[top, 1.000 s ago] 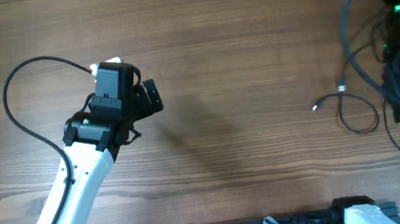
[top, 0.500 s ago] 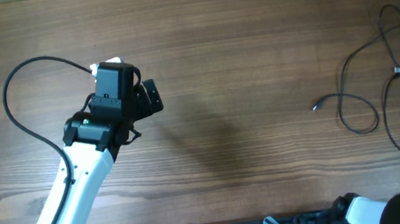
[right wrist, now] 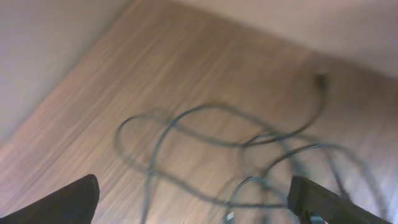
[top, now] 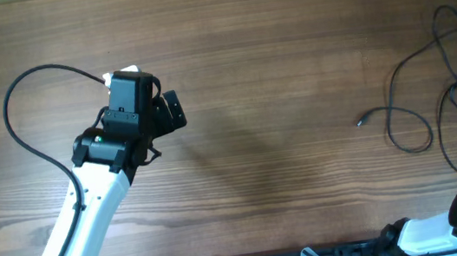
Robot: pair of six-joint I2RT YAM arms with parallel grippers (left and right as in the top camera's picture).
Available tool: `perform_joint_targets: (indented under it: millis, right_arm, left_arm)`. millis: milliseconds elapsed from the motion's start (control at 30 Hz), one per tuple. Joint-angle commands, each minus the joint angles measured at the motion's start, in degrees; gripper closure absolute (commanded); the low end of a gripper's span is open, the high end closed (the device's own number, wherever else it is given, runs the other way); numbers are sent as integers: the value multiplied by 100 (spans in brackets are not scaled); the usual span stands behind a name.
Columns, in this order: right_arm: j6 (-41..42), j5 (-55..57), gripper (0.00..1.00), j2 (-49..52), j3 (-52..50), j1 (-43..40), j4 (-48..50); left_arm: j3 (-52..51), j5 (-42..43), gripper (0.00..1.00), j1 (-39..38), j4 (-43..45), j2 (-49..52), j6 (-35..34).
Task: Untangle cables
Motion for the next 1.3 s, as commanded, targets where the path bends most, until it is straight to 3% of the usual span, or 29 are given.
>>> perform_joint_targets:
  millis: [0, 67, 167, 267, 600, 1267]
  right_arm:
    - [-310, -2114, 0, 85, 98, 39, -101]
    - [-463, -3126, 0, 85, 98, 205, -136]
    - [-492, -3418, 0, 85, 98, 553, -264]
    - [-981, -3355, 0, 85, 98, 1207, -319]
    - [-874, -2122, 0, 87, 94, 3204, -363]
    - [-868, -2124, 0, 87, 94, 3390, -358]
  left_arm:
    - [46, 52, 0, 37, -7, -57, -13]
    - [46, 52, 0, 37, -7, -57, -13]
    - [46, 50, 0, 37, -4, -57, -13]
    - [46, 52, 0, 37, -7, -57, -13]
    - [46, 50, 0, 37, -7, -57, -13]
    - [46, 50, 0, 37, -4, -48, -15]
